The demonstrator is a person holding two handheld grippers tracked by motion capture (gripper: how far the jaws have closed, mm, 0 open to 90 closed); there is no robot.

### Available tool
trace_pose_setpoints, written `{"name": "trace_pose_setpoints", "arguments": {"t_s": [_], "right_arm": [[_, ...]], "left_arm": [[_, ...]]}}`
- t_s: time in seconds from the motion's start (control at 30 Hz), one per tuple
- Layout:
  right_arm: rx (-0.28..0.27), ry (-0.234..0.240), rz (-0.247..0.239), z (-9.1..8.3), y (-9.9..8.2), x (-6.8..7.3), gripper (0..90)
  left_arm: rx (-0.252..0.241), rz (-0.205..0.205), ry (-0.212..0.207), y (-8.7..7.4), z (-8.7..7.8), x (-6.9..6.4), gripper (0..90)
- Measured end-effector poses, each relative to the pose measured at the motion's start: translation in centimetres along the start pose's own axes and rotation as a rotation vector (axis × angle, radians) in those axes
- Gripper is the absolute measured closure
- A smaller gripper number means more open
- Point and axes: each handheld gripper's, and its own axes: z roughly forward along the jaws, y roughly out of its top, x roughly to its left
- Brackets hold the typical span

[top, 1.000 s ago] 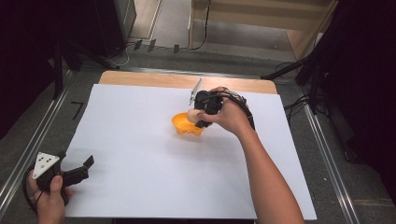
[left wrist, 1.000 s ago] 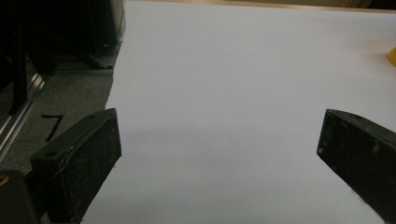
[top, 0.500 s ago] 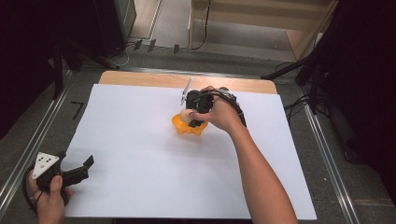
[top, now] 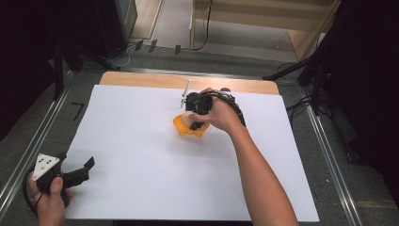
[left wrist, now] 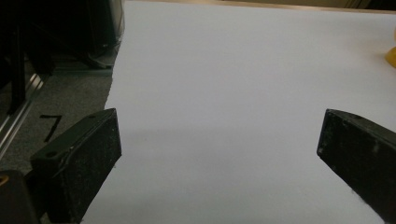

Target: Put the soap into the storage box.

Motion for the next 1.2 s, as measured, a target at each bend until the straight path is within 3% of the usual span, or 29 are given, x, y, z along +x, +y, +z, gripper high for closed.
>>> {"name": "trace_pose_setpoints", "arguments": {"t_s": [0.2,0.3,0.33,0.5,0.6,0.67,1.0,1.03,1.1,1.2], "right_arm": [[0.014,-0.004,0.011,-0.1,-0.2,0.0,32.8],[-0.028,-0.01,0.014,-0.5,-0.5,-0.1,30.3],[-0.031,-0.014,0.034,-0.7,-0.6,0.1,30.2],[-0.058,-0.033,0.041,-1.4,-1.2,0.2,28.8],[-0.09,-0.07,0.08,-1.9,-1.8,0.6,28.4],[-0.102,-0.069,0.085,-2.0,-2.0,0.7,28.6],[-0.223,-0.072,0.212,-3.4,-5.8,1.4,23.3],[-0.241,-0.068,0.246,-3.6,-6.6,1.6,23.5],[-0.252,-0.064,0.255,-3.6,-6.9,1.7,23.1],[-0.32,-0.047,0.308,-3.9,-8.6,2.2,21.5]], "left_arm": [[0.0,-0.001,0.0,0.0,0.0,0.0,0.5],[0.0,0.0,0.0,0.0,0.0,0.0,0.5],[0.0,0.0,0.0,0.0,0.0,0.0,0.5],[-0.001,0.0,0.0,0.0,0.0,0.0,0.5],[0.0,0.0,0.0,0.0,0.0,0.0,0.5],[0.0,-0.001,0.0,0.0,0.0,0.0,0.5],[0.0,0.0,0.002,0.0,0.0,0.0,0.5],[0.0,0.0,0.002,0.0,0.0,0.0,0.5],[0.0,0.0,0.002,0.0,0.0,0.0,0.5],[0.0,0.0,0.002,0.0,0.0,0.0,0.5]]}}
